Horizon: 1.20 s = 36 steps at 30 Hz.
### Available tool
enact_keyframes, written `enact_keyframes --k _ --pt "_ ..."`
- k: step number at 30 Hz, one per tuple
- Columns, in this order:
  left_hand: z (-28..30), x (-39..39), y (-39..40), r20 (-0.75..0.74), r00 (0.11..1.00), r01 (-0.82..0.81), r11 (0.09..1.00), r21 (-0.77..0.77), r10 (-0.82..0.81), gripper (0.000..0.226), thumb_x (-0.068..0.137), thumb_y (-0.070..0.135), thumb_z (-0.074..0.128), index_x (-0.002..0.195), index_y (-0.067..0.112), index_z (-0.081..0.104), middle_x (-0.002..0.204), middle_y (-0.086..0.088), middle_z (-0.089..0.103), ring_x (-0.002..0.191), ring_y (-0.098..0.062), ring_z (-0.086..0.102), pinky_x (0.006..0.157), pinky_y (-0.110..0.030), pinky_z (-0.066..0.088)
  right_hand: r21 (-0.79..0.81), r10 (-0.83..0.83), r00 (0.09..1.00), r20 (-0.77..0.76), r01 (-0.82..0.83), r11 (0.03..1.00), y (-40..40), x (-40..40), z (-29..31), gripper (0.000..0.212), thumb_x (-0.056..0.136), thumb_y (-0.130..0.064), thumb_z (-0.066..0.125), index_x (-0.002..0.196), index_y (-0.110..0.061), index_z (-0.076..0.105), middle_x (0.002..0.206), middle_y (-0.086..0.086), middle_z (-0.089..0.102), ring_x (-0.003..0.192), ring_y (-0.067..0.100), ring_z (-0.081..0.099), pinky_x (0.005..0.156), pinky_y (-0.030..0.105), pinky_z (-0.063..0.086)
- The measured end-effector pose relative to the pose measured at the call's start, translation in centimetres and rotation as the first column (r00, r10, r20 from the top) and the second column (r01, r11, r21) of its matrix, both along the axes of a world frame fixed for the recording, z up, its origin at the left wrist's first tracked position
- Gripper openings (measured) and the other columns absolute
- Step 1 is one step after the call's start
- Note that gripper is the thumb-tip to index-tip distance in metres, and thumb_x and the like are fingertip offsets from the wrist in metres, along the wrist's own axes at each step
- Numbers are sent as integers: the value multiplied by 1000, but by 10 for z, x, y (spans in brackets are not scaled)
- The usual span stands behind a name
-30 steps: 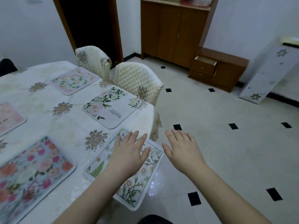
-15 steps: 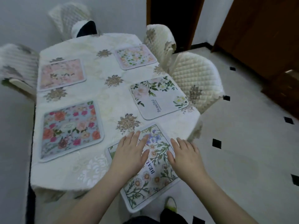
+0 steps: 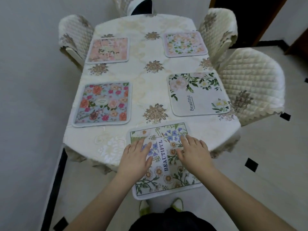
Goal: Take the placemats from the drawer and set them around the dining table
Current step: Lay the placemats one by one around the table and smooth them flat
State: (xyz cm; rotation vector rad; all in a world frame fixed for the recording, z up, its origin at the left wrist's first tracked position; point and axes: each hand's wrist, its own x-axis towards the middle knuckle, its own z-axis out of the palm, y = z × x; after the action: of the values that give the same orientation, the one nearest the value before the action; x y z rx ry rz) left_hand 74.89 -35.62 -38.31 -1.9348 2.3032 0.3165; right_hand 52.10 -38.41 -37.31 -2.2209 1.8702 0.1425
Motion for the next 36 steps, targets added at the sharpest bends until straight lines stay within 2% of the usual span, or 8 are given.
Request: enact_keyframes --k 7,11,16,25,29,32,34,36 --pt "-35 13 3 -4 999 -45 993 108 45 60 101 45 34 155 27 16 162 -9 19 148 -27 18 119 -46 17 53 40 999 2 -40 998 3 5 -39 67 98 -49 39 156 -22 17 159 10 28 142 29 33 114 45 27" --pt "-52 21 6 20 995 -103 977 186 101 66 100 51 36 156 32 7 164 -13 8 150 -31 12 119 -48 18 110 25 998 -53 -19 994 -3 -9 -56 67 99 -44 37 156 -21 12 160 11 21 146 30 21 118 47 16" --pt "-63 24 12 60 967 -254 923 290 248 71 97 58 40 155 37 6 159 -30 -2 148 -43 7 118 -48 19 144 -107 992 -67 116 983 -5 -25 -67 66 97 -42 39 154 -20 16 157 18 24 146 34 19 119 51 9" --pt "-67 19 17 -183 893 -351 892 285 410 72 94 46 54 155 28 19 163 -19 6 150 -34 8 121 -44 14 211 -300 936 181 261 942 -7 -27 -70 68 97 -37 48 153 -13 18 157 11 29 145 29 26 119 46 18" --pt "-63 20 20 -372 790 -399 869 292 487 72 93 45 58 154 26 24 164 -10 7 150 -27 16 119 -42 21 268 -422 798 431 334 904 -7 -30 -59 68 97 -28 54 153 -8 21 156 10 32 142 27 32 115 42 28" --pt "-54 21 26 -539 707 -387 888 247 458 68 95 39 59 154 26 26 165 2 5 146 -13 21 111 -32 28 328 -507 653 563 387 862 -2 -36 -51 66 97 -22 56 154 -14 22 154 3 36 138 24 39 110 41 34" --pt "-50 21 28 -619 670 -374 907 196 410 68 96 34 60 154 24 25 164 6 8 140 0 16 109 -24 22 380 -556 551 622 409 830 1 -38 -47 65 97 -17 56 153 -20 23 147 -5 44 120 21 54 98 40 46" --pt "-46 20 27 -679 605 -398 896 195 416 74 93 31 64 155 25 22 160 9 19 139 1 18 113 -26 21 444 -608 452 653 422 790 3 -41 -46 64 96 -14 57 152 -21 26 137 -8 49 104 16 60 89 37 51"
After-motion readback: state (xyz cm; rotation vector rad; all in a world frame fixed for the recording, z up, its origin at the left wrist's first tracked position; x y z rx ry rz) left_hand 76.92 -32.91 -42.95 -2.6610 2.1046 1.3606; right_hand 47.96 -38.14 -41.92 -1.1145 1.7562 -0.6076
